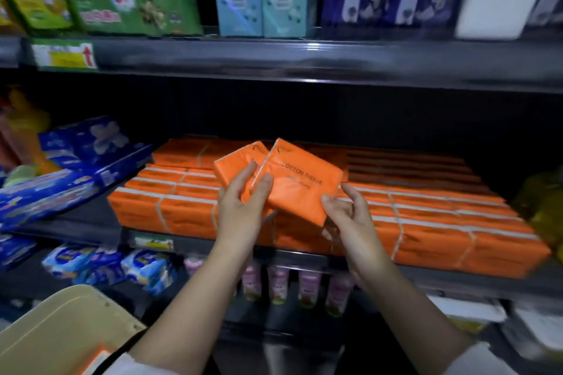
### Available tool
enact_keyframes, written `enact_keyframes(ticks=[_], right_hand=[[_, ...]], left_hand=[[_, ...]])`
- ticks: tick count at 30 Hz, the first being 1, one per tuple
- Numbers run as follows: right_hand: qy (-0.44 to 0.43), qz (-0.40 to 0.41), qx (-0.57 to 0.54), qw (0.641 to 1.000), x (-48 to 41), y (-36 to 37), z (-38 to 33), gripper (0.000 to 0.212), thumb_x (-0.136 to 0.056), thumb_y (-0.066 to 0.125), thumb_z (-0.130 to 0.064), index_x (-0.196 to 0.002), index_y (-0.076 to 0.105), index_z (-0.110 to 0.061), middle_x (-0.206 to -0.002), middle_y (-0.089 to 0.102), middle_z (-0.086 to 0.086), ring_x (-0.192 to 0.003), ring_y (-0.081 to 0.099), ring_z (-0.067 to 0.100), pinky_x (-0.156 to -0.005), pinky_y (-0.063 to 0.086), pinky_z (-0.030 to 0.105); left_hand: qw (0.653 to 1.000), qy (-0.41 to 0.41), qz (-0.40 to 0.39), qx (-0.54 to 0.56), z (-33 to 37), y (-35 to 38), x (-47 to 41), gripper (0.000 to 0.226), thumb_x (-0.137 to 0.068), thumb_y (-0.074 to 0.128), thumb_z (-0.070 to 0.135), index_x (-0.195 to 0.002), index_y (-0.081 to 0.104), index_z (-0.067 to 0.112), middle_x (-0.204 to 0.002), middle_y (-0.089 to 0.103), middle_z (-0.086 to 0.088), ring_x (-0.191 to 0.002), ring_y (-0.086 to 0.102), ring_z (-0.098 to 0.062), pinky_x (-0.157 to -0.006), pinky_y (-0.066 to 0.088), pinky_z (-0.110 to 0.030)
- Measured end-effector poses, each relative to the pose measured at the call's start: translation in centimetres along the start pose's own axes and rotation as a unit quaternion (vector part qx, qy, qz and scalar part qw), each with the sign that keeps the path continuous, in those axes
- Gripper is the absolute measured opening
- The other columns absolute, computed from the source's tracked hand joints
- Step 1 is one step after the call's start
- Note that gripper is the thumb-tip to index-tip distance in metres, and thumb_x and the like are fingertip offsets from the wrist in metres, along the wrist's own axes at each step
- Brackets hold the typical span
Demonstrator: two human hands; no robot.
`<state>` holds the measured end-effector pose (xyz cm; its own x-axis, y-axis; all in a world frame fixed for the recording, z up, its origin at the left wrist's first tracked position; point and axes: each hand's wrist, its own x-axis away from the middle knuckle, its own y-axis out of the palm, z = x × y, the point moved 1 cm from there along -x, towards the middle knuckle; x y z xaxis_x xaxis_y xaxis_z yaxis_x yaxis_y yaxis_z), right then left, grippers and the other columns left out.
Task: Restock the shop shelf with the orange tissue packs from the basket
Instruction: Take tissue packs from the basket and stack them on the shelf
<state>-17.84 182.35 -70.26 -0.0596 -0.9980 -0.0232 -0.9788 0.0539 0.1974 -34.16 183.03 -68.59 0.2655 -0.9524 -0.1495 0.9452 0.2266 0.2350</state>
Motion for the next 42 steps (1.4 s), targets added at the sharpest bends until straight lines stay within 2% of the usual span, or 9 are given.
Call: enact_keyframes(ticks=[9,12,15,21,26,30,35,38,42], right_hand=[[-0.009,0.077,0.01,0.997,-3.2,-4.6,-1.0,0.04,-0.091,0.057,-0.01,-0.125,0.046,-0.028,-0.096,0.061,-0.001,-0.086,0.064,0.013,-0.06,0.056,0.024],[-0.008,0.13,0.01,0.991,-5.0,-7.4,-2.1,0.031,-0.091,0.055,-0.006,-0.117,0.051,-0.02,-0.089,0.06,-0.001,-0.078,0.062,0.013,-0.055,0.055,0.02],[-0.012,0.195,0.017,0.981,-6.8,-10.9,-3.1,0.015,-0.092,0.054,-0.009,-0.103,0.059,-0.019,-0.089,0.062,0.001,-0.073,0.061,0.012,-0.051,0.053,0.016],[0.045,0.246,0.1,0.963,-10.8,-15.2,-3.1,0.011,-0.093,0.055,-0.015,-0.102,0.056,-0.01,-0.085,0.058,0.004,-0.069,0.058,0.015,-0.051,0.053,0.017],[0.098,0.237,0.135,0.957,-13.4,-14.5,-2.9,0.007,-0.091,0.055,-0.007,-0.085,0.058,-0.009,-0.081,0.059,0.004,-0.064,0.056,0.017,-0.045,0.053,0.02],[0.127,0.224,0.158,0.953,-14.8,-13.6,-2.9,0.014,-0.09,0.059,-0.019,-0.102,0.058,-0.013,-0.085,0.059,0.004,-0.068,0.058,0.019,-0.06,0.054,0.031],[0.121,0.245,0.237,0.932,-15.6,-13.4,-2.3,0.022,-0.087,0.059,-0.042,-0.09,0.061,-0.02,-0.096,0.067,0.011,-0.087,0.066,0.031,-0.089,0.052,0.048],[0.123,0.261,0.303,0.908,-15.8,-13.5,-2.2,0.046,-0.086,0.054,-0.053,-0.114,0.06,-0.017,-0.116,0.064,0.014,-0.104,0.06,0.035,-0.098,0.044,0.048],[0.047,0.288,0.336,0.896,-14.7,-12.3,-3.5,0.045,-0.091,0.051,-0.045,-0.122,0.057,-0.013,-0.124,0.059,0.015,-0.113,0.054,0.036,-0.098,0.042,0.042]], left_hand=[[0.998,-0.037,-0.052,-0.028,-3.2,5.3,-1.5,0.053,-0.062,0.06,0.08,-0.112,0.054,0.062,-0.14,0.041,0.006,-0.126,0.047,-0.014,-0.101,0.045,-0.045],[0.997,-0.072,-0.039,0.013,-3.6,5.7,-2.4,0.027,-0.092,0.05,0.045,-0.116,0.055,0.056,-0.129,0.053,0.004,-0.12,0.052,-0.015,-0.1,0.046,-0.041],[0.99,-0.122,-0.038,0.066,-3.8,5.8,-3.5,0.053,-0.09,0.042,-0.001,-0.123,0.057,0.037,-0.096,0.062,0.002,-0.095,0.06,-0.023,-0.092,0.052,-0.045],[0.987,-0.141,-0.055,0.051,-4.5,5.9,-4.6,0.067,-0.086,0.042,-0.01,-0.124,0.053,0.044,-0.093,0.064,0.003,-0.092,0.058,-0.026,-0.087,0.049,-0.043],[0.973,-0.188,-0.076,0.106,-5.0,5.4,-5.0,0.068,-0.086,0.048,-0.01,-0.116,0.058,0.05,-0.123,0.058,0.003,-0.108,0.061,-0.02,-0.098,0.046,-0.039],[0.97,-0.187,-0.088,0.129,-4.8,5.4,-5.2,0.067,-0.086,0.051,-0.012,-0.123,0.053,0.044,-0.115,0.057,0.006,-0.108,0.06,-0.02,-0.088,0.051,-0.035],[0.968,-0.181,-0.11,0.134,-4.5,5.3,-4.9,0.069,-0.085,0.053,-0.011,-0.129,0.049,0.042,-0.115,0.058,0.005,-0.107,0.061,-0.019,-0.086,0.051,-0.033],[0.969,-0.176,-0.116,0.126,-4.4,5.4,-4.8,0.067,-0.085,0.054,-0.01,-0.124,0.051,0.045,-0.115,0.058,0.006,-0.107,0.061,-0.017,-0.089,0.049,-0.034],[0.974,-0.159,-0.117,0.109,-4.0,5.8,-4.5,0.071,-0.084,0.055,-0.013,-0.126,0.051,0.044,-0.112,0.061,0.008,-0.109,0.061,-0.016,-0.1,0.045,-0.039]])
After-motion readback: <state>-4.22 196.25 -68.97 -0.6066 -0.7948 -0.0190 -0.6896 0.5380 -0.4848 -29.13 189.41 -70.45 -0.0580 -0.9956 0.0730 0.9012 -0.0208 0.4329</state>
